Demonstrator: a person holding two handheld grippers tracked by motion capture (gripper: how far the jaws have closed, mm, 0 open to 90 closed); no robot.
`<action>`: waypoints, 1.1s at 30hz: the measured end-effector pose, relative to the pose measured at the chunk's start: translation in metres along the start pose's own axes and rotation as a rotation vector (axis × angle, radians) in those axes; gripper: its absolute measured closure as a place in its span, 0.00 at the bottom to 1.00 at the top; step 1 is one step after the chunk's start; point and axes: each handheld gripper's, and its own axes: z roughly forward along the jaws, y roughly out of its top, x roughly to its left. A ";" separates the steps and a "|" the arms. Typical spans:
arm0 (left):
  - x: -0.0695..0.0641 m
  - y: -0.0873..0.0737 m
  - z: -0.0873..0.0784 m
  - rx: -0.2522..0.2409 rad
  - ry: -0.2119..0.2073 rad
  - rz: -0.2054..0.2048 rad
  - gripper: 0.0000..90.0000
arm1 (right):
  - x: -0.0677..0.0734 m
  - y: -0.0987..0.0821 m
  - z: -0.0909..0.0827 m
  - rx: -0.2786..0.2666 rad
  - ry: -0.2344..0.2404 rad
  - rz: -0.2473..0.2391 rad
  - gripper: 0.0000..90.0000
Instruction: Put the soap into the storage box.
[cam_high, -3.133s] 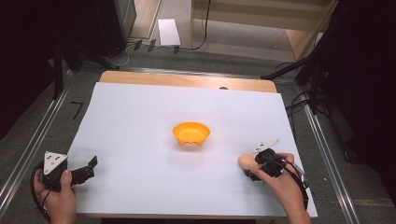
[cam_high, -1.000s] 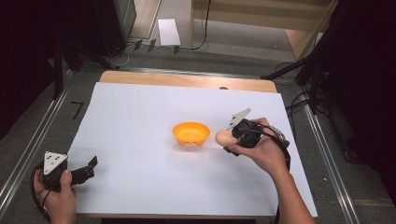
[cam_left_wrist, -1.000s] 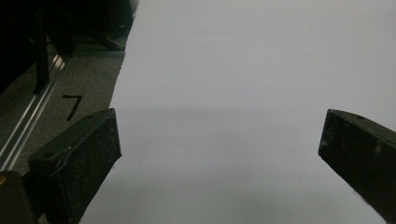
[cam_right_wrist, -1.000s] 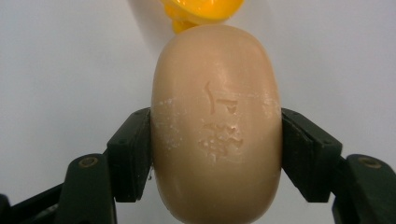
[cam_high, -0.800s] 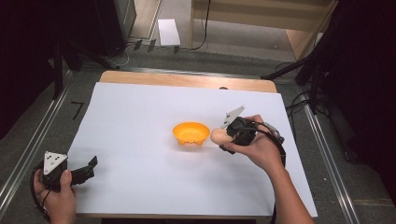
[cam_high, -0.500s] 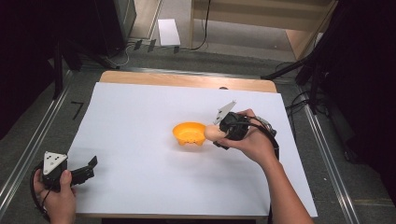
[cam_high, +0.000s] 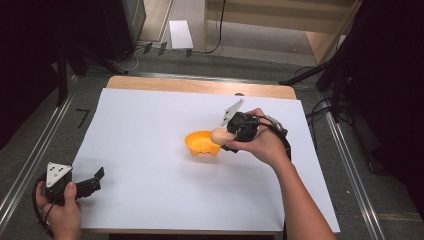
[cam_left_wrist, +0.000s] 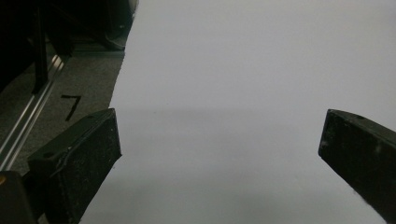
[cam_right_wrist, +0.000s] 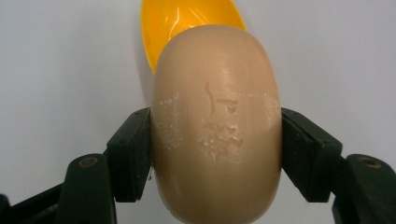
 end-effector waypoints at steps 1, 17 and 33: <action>0.000 0.000 0.000 0.000 -0.001 -0.001 0.00 | 0.000 0.003 0.002 0.006 0.003 -0.001 0.37; -0.001 0.000 0.000 -0.002 0.003 0.004 0.00 | -0.005 0.024 0.014 0.013 0.038 -0.049 0.37; 0.000 0.000 0.000 0.000 -0.001 0.001 0.00 | -0.005 0.048 0.039 0.067 0.086 -0.112 0.37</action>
